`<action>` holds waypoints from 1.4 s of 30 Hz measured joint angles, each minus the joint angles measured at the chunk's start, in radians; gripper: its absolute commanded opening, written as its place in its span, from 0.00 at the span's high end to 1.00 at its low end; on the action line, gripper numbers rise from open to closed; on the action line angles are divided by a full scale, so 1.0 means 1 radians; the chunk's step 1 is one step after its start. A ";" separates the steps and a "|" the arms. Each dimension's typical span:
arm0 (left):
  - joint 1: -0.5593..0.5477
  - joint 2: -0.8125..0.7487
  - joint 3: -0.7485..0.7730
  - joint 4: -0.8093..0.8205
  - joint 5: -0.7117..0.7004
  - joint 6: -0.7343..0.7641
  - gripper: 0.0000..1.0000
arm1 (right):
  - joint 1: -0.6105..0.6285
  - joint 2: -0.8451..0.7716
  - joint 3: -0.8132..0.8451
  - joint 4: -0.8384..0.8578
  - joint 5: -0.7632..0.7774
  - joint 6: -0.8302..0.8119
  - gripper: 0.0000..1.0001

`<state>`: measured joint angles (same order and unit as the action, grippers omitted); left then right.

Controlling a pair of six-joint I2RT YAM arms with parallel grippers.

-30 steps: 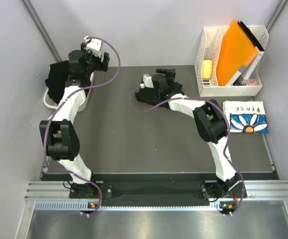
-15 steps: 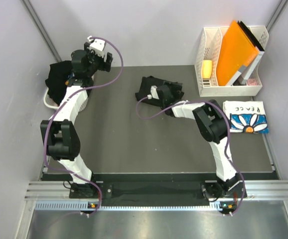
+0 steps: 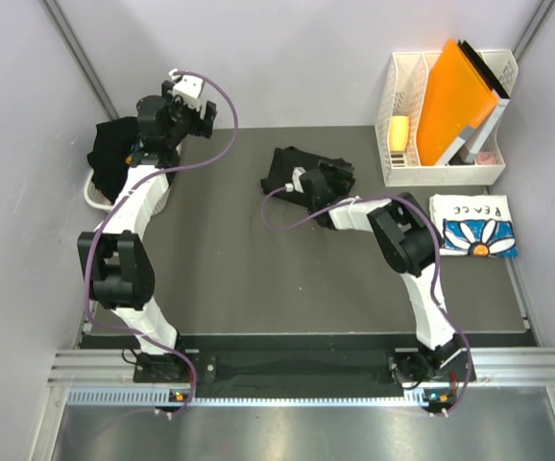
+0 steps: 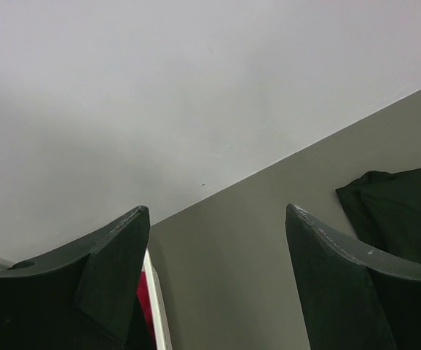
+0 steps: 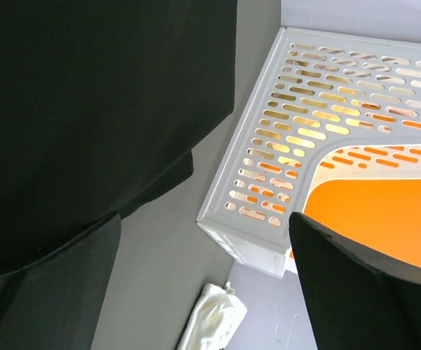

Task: Fold and stack the t-shirts

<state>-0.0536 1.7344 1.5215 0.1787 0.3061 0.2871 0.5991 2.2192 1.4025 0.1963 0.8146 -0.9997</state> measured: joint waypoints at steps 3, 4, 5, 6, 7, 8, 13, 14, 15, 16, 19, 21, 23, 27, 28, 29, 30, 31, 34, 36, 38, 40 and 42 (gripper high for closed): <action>0.000 0.000 0.003 -0.001 0.000 0.004 0.20 | -0.002 0.000 0.018 -0.027 0.001 0.005 0.00; 0.000 0.000 0.003 -0.003 0.000 0.007 0.20 | -0.004 0.000 0.029 -0.045 0.000 0.008 0.00; 0.000 0.000 0.003 -0.008 0.000 0.013 0.20 | -0.005 0.000 0.046 -0.066 -0.003 0.010 0.00; 0.000 0.000 0.003 -0.012 0.000 0.019 0.20 | -0.005 -0.002 0.057 -0.080 -0.006 0.014 0.00; 0.000 0.000 0.003 -0.018 -0.002 0.027 0.20 | -0.005 -0.006 0.074 -0.107 -0.014 0.018 0.00; 0.000 0.000 0.003 -0.023 -0.005 0.034 0.20 | -0.005 -0.013 0.093 -0.137 -0.024 0.022 0.00; 0.000 0.000 0.002 -0.034 -0.013 0.068 0.20 | 0.007 -0.098 0.145 -0.267 -0.109 0.040 0.00; 0.000 0.000 0.002 -0.039 -0.017 0.076 0.20 | 0.011 -0.116 0.158 -0.304 -0.134 0.052 0.00; 0.000 0.000 0.002 -0.045 -0.020 0.081 0.20 | 0.018 -0.129 0.173 -0.347 -0.165 0.066 0.00; 0.000 0.000 0.002 -0.052 -0.026 0.088 0.20 | 0.025 -0.140 0.190 -0.383 -0.197 0.081 0.00; 0.000 -0.003 0.000 -0.076 -0.036 0.107 0.20 | 0.058 -0.171 0.202 -0.464 -0.285 0.126 0.00; 0.000 -0.008 -0.001 -0.090 -0.039 0.114 0.20 | 0.087 -0.188 0.186 -0.503 -0.336 0.147 0.00; 0.000 -0.013 -0.001 -0.097 -0.042 0.124 0.20 | 0.117 -0.204 0.151 -0.529 -0.377 0.167 0.00; 0.000 -0.028 -0.001 -0.106 -0.048 0.134 0.20 | 0.161 -0.208 0.091 -0.567 -0.431 0.204 0.00; 0.000 -0.031 -0.001 -0.106 -0.050 0.135 0.20 | 0.168 -0.208 0.079 -0.577 -0.441 0.214 0.00; 0.000 -0.033 -0.001 -0.107 -0.052 0.135 0.20 | 0.174 -0.208 0.070 -0.584 -0.448 0.222 0.00; 0.000 -0.035 -0.001 -0.109 -0.053 0.136 0.20 | 0.178 -0.208 0.062 -0.584 -0.454 0.229 0.00; 0.000 -0.037 -0.001 -0.111 -0.053 0.136 0.20 | 0.180 -0.208 0.056 -0.583 -0.458 0.236 0.00; 0.000 -0.037 -0.001 -0.114 -0.053 0.135 0.20 | 0.182 -0.208 0.043 -0.573 -0.461 0.249 0.00; 0.000 -0.037 -0.001 -0.127 -0.051 0.137 0.20 | 0.182 -0.208 0.036 -0.551 -0.460 0.254 0.00; 0.000 -0.037 -0.001 -0.140 -0.042 0.145 0.20 | 0.182 -0.204 0.028 -0.529 -0.461 0.259 0.00; 0.000 -0.037 -0.001 -0.156 -0.034 0.159 0.20 | 0.182 -0.193 0.023 -0.504 -0.460 0.261 0.00; 0.000 -0.037 -0.001 -0.167 -0.032 0.163 0.20 | 0.182 -0.177 0.018 -0.477 -0.461 0.261 0.00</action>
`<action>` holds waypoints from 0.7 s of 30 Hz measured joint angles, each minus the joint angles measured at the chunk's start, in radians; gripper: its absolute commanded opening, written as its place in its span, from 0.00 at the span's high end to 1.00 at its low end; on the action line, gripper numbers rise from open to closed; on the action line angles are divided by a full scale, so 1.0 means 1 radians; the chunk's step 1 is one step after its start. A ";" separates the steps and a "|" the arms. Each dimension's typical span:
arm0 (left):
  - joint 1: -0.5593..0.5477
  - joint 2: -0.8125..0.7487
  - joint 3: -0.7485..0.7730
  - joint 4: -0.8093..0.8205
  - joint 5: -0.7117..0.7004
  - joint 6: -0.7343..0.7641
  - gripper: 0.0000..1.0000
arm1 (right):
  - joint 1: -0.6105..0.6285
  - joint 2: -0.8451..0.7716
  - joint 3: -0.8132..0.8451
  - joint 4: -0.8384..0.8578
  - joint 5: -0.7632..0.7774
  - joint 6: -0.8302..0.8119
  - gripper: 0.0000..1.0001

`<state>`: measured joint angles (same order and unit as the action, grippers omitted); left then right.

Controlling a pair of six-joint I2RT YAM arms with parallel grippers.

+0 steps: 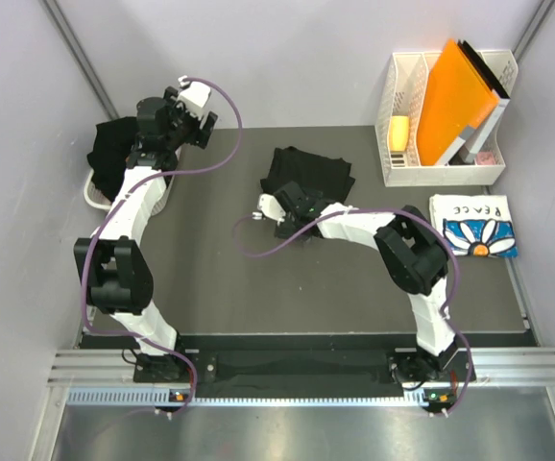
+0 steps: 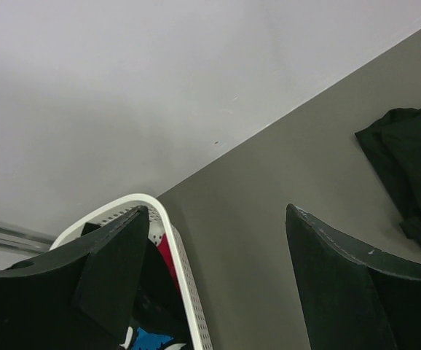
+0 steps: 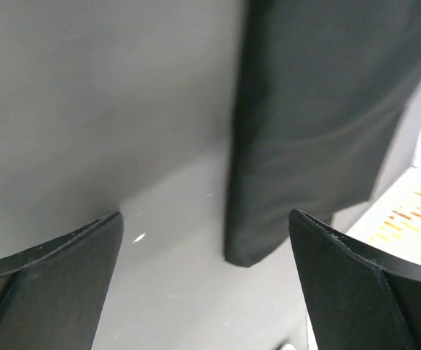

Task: Fold and stack the t-shirts

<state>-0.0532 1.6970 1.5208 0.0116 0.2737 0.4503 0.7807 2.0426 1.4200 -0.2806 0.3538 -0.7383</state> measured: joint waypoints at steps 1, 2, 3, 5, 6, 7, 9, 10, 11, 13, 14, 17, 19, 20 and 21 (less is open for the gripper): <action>0.000 0.000 0.000 -0.005 0.001 0.002 0.20 | 0.000 0.011 0.000 0.012 0.005 -0.003 0.00; 0.000 0.000 0.000 -0.010 0.003 0.002 0.20 | 0.000 0.016 0.000 0.030 0.014 -0.003 0.00; 0.000 0.000 0.000 -0.015 0.004 0.002 0.20 | 0.000 0.016 0.000 0.044 0.011 -0.001 0.00; 0.000 0.000 0.000 -0.021 0.007 0.002 0.20 | -0.005 0.025 0.000 0.071 0.014 -0.002 0.00; 0.000 0.000 0.000 -0.021 0.007 0.002 0.20 | -0.006 0.029 0.001 0.084 0.015 -0.002 0.00; 0.000 0.000 0.001 -0.021 0.008 0.003 0.20 | -0.008 0.032 0.001 0.098 0.016 -0.002 0.00; 0.000 0.000 0.003 -0.023 0.010 0.007 0.20 | -0.014 0.042 0.006 0.122 0.015 -0.002 0.00; 0.000 0.000 0.004 -0.023 0.010 0.011 0.20 | -0.018 0.049 0.013 0.133 0.016 -0.002 0.00; 0.000 0.000 0.005 -0.024 0.010 0.015 0.20 | -0.022 0.057 0.021 0.142 0.015 -0.002 0.00; 0.000 0.000 0.006 -0.034 0.010 0.023 0.20 | -0.031 0.073 0.037 0.157 0.016 -0.003 0.00; 0.000 0.000 0.006 -0.039 0.010 0.026 0.20 | -0.037 0.080 0.046 0.164 0.015 -0.005 0.00; 0.000 0.000 0.006 -0.043 0.010 0.041 0.20 | -0.053 0.099 0.069 0.174 0.012 -0.012 0.00; 0.000 0.000 0.006 -0.043 0.009 0.049 0.20 | -0.066 0.109 0.084 0.176 0.006 -0.018 0.00; 0.000 0.000 0.006 -0.043 0.008 0.051 0.20 | -0.072 0.114 0.091 0.177 0.003 -0.021 0.00; 0.000 0.000 0.006 -0.043 0.007 0.053 0.20 | -0.079 0.119 0.097 0.178 -0.001 -0.026 0.00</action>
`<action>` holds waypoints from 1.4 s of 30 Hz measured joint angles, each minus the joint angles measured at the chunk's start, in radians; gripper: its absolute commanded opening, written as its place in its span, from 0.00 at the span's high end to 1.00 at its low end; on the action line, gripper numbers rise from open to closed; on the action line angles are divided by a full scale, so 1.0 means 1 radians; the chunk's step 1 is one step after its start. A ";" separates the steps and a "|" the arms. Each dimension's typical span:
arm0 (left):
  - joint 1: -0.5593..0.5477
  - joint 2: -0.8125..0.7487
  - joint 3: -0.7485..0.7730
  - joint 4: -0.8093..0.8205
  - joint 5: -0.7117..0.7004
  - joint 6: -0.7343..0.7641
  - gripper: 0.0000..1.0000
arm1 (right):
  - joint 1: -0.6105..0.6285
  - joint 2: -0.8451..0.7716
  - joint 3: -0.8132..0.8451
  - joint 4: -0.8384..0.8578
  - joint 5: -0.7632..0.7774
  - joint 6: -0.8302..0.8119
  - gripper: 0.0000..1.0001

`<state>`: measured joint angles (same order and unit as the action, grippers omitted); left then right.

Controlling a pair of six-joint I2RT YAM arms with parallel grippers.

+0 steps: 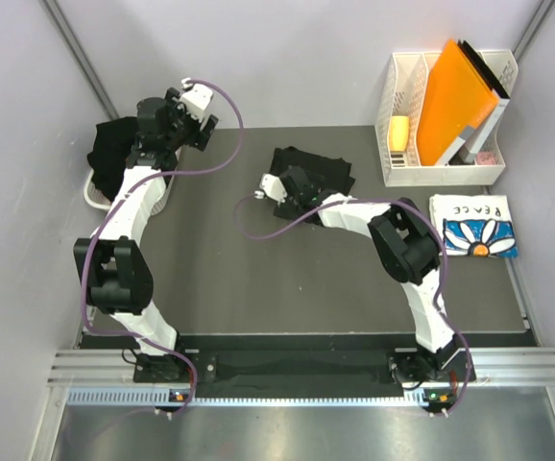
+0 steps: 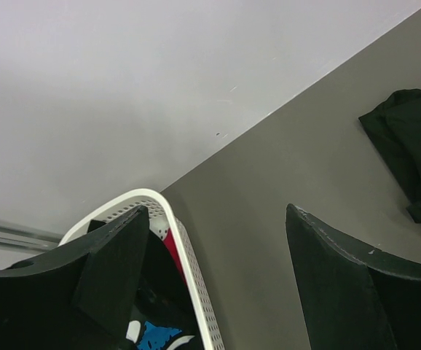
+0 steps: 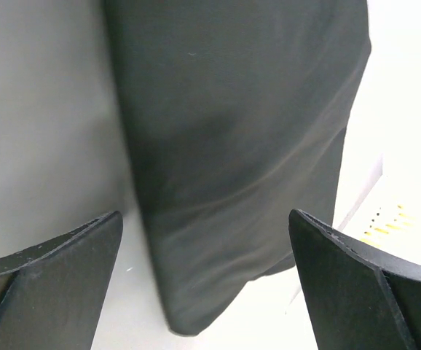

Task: Fold and stack the t-shirts

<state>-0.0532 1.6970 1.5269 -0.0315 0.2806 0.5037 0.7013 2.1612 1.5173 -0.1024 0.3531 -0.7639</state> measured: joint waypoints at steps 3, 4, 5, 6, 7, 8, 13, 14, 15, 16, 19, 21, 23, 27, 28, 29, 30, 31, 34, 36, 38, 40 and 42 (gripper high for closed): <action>0.000 0.000 0.001 0.000 -0.004 0.005 0.20 | -0.021 0.010 0.016 -0.001 -0.014 -0.011 0.10; 0.000 0.000 0.001 0.000 -0.006 0.006 0.20 | -0.029 0.011 0.017 -0.001 -0.019 -0.014 0.14; 0.000 0.000 0.002 0.000 -0.009 0.009 0.20 | -0.035 0.013 0.019 -0.003 -0.025 -0.019 0.19; 0.000 0.000 0.005 0.000 -0.009 0.010 0.19 | -0.041 0.015 0.023 -0.009 -0.032 -0.023 0.36; 0.002 0.000 0.009 0.000 -0.010 0.012 0.19 | -0.047 0.018 0.026 -0.013 -0.041 -0.027 0.44; 0.002 0.000 0.014 0.000 -0.012 0.014 0.19 | -0.053 0.022 0.032 -0.023 -0.055 -0.032 0.57; 0.006 0.000 0.051 0.001 -0.013 0.021 0.19 | -0.069 0.040 0.044 -0.086 -0.117 -0.069 0.78; 0.006 0.001 0.059 0.001 -0.013 0.023 0.19 | -0.070 0.040 0.045 -0.093 -0.127 -0.082 0.83; 0.006 0.002 0.069 0.001 -0.013 0.023 0.19 | -0.070 0.040 0.045 -0.099 -0.134 -0.092 0.85; 0.007 0.003 0.076 0.001 -0.013 0.023 0.19 | -0.071 0.040 0.045 -0.105 -0.141 -0.105 0.86; 0.008 0.013 0.099 0.001 -0.013 0.024 0.19 | -0.074 0.035 0.044 -0.126 -0.163 -0.138 0.98; 0.008 0.021 0.109 0.001 -0.012 0.024 0.19 | -0.078 0.021 0.039 -0.150 -0.191 -0.162 0.99; 0.008 0.031 0.120 0.001 -0.012 0.027 0.19 | -0.078 -0.003 0.018 -0.179 -0.211 -0.182 0.99; 0.009 0.054 0.124 0.001 -0.007 0.031 0.19 | -0.077 -0.087 -0.063 -0.271 -0.256 -0.223 0.99; 0.009 0.060 0.124 0.002 -0.006 0.031 0.19 | -0.076 -0.106 -0.082 -0.290 -0.266 -0.230 0.99; 0.009 0.064 0.124 0.002 -0.004 0.030 0.19 | -0.075 -0.130 -0.104 -0.319 -0.275 -0.238 0.99; 0.009 0.069 0.124 0.002 -0.003 0.029 0.19 | -0.073 -0.151 -0.123 -0.351 -0.286 -0.243 0.99; 0.009 0.072 0.124 0.004 -0.001 0.028 0.19 | -0.072 -0.172 -0.140 -0.380 -0.299 -0.250 1.00; 0.009 0.079 0.124 0.010 0.004 0.021 0.19 | -0.060 -0.222 -0.183 -0.454 -0.324 -0.266 1.00; 0.009 0.080 0.124 0.010 0.011 0.017 0.19 | -0.047 -0.244 -0.203 -0.490 -0.336 -0.273 0.99; 0.009 0.080 0.124 0.016 0.017 0.014 0.19 | -0.032 -0.257 -0.217 -0.517 -0.347 -0.277 0.99; 0.009 0.080 0.124 0.024 0.019 0.010 0.19 | -0.020 -0.261 -0.222 -0.533 -0.347 -0.283 0.99; 0.009 0.080 0.124 0.024 0.025 0.005 0.20 | -0.016 -0.261 -0.222 -0.537 -0.346 -0.284 1.00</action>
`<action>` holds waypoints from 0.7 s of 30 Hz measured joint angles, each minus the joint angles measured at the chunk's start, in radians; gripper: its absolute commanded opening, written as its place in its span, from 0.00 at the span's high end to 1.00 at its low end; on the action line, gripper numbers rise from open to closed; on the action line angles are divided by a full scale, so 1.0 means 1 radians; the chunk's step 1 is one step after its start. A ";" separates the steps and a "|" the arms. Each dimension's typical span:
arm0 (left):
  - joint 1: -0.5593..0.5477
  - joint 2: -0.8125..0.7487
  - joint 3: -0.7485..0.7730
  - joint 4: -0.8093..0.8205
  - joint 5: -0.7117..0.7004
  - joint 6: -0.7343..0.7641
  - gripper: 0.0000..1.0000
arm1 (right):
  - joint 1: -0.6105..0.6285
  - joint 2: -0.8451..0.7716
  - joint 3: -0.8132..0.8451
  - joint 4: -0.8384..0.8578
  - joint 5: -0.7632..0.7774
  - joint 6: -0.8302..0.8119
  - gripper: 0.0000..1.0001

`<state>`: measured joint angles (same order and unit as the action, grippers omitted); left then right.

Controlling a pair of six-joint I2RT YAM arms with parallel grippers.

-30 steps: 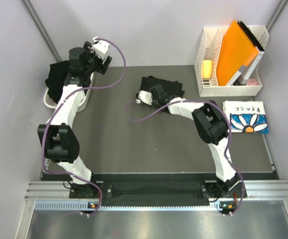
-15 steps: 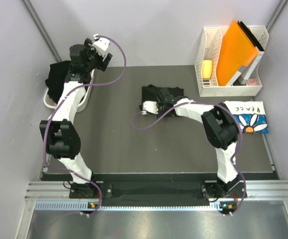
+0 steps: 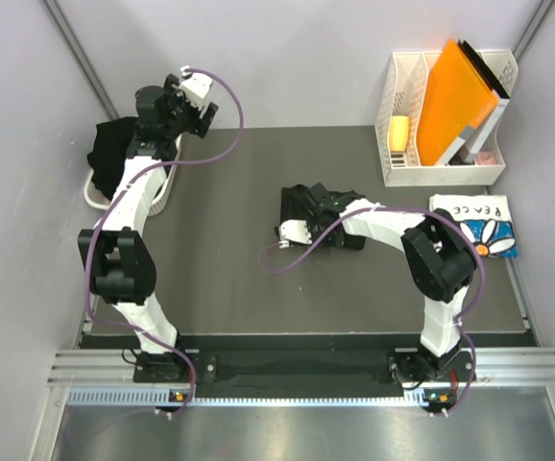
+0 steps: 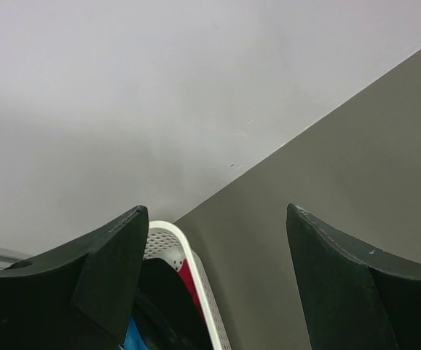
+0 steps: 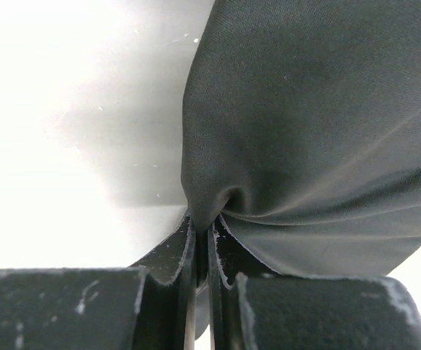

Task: Fold and stack the t-shirts

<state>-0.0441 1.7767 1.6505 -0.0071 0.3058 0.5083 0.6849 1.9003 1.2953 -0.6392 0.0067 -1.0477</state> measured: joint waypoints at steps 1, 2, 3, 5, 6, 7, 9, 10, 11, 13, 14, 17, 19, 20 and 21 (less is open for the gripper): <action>0.000 0.000 0.000 0.000 0.006 -0.001 0.20 | 0.000 0.000 0.000 -0.001 -0.001 0.000 1.00; 0.000 0.000 0.000 -0.002 0.013 -0.001 0.22 | 0.000 0.000 0.000 -0.001 -0.001 0.000 1.00; 0.000 0.000 0.000 -0.006 0.029 0.004 0.22 | 0.000 0.000 0.001 -0.002 -0.002 0.000 1.00; 0.000 0.000 0.000 -0.025 0.072 0.028 0.23 | 0.000 0.000 0.003 -0.004 -0.003 0.002 1.00; 0.000 0.000 -0.004 -0.030 0.093 0.043 0.23 | 0.000 0.000 0.003 -0.005 -0.005 0.002 1.00; 0.000 -0.001 -0.013 -0.031 0.113 0.052 0.23 | 0.000 0.000 0.004 -0.005 -0.006 0.004 1.00; 0.000 -0.006 -0.053 -0.031 0.156 0.083 0.23 | 0.000 -0.001 0.005 -0.004 -0.008 0.011 1.00; 0.000 -0.014 -0.085 -0.034 0.180 0.101 0.23 | -0.001 -0.002 0.005 -0.004 -0.009 0.014 1.00; 0.000 -0.021 -0.119 -0.040 0.203 0.118 0.23 | -0.001 -0.005 0.005 -0.004 -0.010 0.019 1.00; 0.000 -0.041 -0.201 -0.054 0.248 0.160 0.23 | -0.001 -0.013 0.008 -0.006 -0.015 0.027 1.00; 0.000 -0.051 -0.241 -0.068 0.273 0.183 0.23 | -0.001 -0.019 0.008 -0.005 -0.017 0.030 1.00; 0.000 -0.074 -0.344 -0.095 0.339 0.261 0.23 | -0.001 -0.040 0.010 -0.007 -0.020 0.036 1.00; -0.002 -0.093 -0.401 -0.112 0.390 0.307 0.23 | -0.001 -0.048 0.016 -0.010 -0.020 0.038 1.00; -0.003 -0.103 -0.426 -0.122 0.418 0.331 0.23 | 0.000 -0.050 0.017 -0.010 -0.020 0.039 1.00; -0.005 -0.112 -0.450 -0.128 0.449 0.353 0.24 | -0.001 -0.051 0.019 -0.011 -0.020 0.039 1.00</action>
<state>-0.0486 1.6646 1.2007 -0.1349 0.7544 0.8612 0.6842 1.8492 1.3140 -0.6502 -0.0132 -1.0092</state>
